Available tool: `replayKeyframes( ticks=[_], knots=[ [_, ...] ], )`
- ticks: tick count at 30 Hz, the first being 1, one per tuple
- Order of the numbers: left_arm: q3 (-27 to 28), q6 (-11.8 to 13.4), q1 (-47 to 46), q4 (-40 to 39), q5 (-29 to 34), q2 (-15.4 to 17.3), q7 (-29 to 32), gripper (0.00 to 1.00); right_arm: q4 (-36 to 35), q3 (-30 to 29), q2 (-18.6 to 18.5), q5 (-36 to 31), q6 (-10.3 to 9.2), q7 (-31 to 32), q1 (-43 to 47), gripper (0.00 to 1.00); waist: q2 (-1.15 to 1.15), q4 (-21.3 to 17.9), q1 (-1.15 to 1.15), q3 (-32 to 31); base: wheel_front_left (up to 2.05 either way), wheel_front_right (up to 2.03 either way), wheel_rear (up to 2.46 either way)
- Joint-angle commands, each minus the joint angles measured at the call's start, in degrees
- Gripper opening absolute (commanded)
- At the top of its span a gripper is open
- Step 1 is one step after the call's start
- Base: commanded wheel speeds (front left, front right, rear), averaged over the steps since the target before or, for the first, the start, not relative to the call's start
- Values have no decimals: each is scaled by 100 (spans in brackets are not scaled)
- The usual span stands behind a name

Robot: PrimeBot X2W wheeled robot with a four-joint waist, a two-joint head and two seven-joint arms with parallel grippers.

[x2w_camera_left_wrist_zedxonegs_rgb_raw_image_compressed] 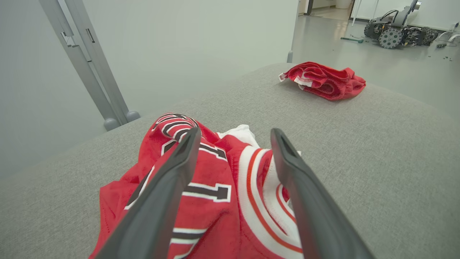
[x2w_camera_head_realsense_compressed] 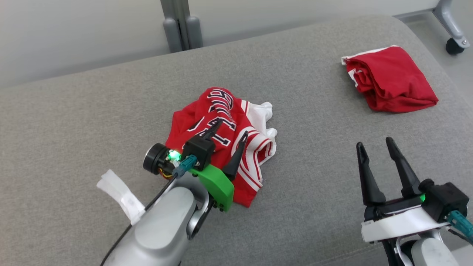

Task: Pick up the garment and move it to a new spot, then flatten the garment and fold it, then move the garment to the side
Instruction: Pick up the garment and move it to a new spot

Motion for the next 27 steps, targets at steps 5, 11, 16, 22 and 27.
replayKeyframes(
  ticks=[5, 11, 16, 22, 27],
  knots=[
    [550, 271, 874, -890, 438, 92, -16, 100, 181, 126, 52, 101, 0, -1, 323, 100, 0, 632, 0, -659, 0, 0, 0],
    [1385, 615, 2033, -2049, 871, 250, -10, 100, 255, 45, 175, 74, 0, -1, 523, 100, 0, 1081, 0, -908, 0, 0, 0],
    [2144, 780, 3008, -3016, 1326, 323, -11, 100, 255, -37, 234, -65, 0, -1, 615, 100, 0, 1347, 0, -1001, 0, 0, 0],
    [2821, 764, 3934, -3895, 1854, 244, -10, 100, 205, -38, 242, -301, 0, -1, 677, 100, 0, 1445, 0, -1059, 0, 0, 0],
    [3046, 711, 4501, -4116, 2211, 163, -10, 100, 133, -114, 284, -403, 0, -1, 805, 100, 0, 1443, 0, -1112, 0, 0, 0]
  ],
)
